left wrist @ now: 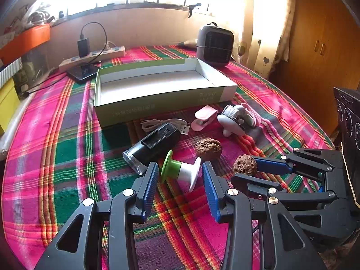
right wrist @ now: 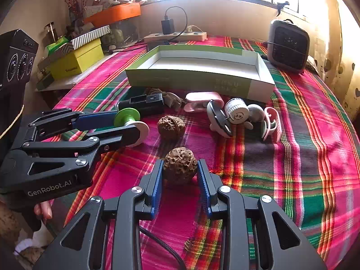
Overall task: Organize objects
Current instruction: 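Close the left tool on the green-and-white spool while the right tool holds the walnut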
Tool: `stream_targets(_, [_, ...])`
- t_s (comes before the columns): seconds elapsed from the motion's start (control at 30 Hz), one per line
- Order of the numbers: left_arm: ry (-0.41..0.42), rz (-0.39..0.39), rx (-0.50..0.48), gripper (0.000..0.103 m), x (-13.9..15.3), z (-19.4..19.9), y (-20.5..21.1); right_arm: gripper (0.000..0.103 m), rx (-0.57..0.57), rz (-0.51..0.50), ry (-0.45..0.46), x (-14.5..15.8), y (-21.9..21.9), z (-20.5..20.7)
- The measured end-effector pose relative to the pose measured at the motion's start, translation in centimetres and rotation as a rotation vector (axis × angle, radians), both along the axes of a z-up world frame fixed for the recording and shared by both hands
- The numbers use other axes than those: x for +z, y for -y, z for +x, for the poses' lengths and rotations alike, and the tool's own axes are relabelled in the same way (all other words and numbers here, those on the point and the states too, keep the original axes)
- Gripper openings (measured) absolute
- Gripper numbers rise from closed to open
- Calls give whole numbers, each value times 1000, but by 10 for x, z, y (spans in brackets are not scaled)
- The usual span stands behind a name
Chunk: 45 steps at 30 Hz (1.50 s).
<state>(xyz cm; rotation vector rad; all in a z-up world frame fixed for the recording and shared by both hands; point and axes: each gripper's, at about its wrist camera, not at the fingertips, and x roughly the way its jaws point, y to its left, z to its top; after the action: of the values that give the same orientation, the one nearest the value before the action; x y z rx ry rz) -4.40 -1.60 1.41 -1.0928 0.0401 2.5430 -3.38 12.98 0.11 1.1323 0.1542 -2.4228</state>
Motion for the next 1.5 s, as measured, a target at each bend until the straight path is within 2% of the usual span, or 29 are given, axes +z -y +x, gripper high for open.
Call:
stream_targets(0.2, [12,-17,-4,39,-3,-6,-7,31,0,-3,1,0,-1,-1])
stream_targets(0.5, [60,3,8,39,-9,-13,-6,31,-2,-10,1,0,-3,-4])
stream_targets(0.87, [66,-1,30,38,-9,-15,-7,31,1,-13,2,0,-3,-5])
stream_targets(1.0, [60,-19,45,34,-9,-15,-9,31,1,-13,2,0,-3,-5])
stream_targets(1.13, [69,5,53,33,-8,-16,-5,31,1,-11,1,0,-2,-5])
stream_targets(1.33, [70,0,56,33,-8,-15,-6,31,1,-11,1,0,-2,-5])
stream_targets(1.5, [47,9,62,33,-2,-11,-5,31,-1,-18,2,1,-2,-6])
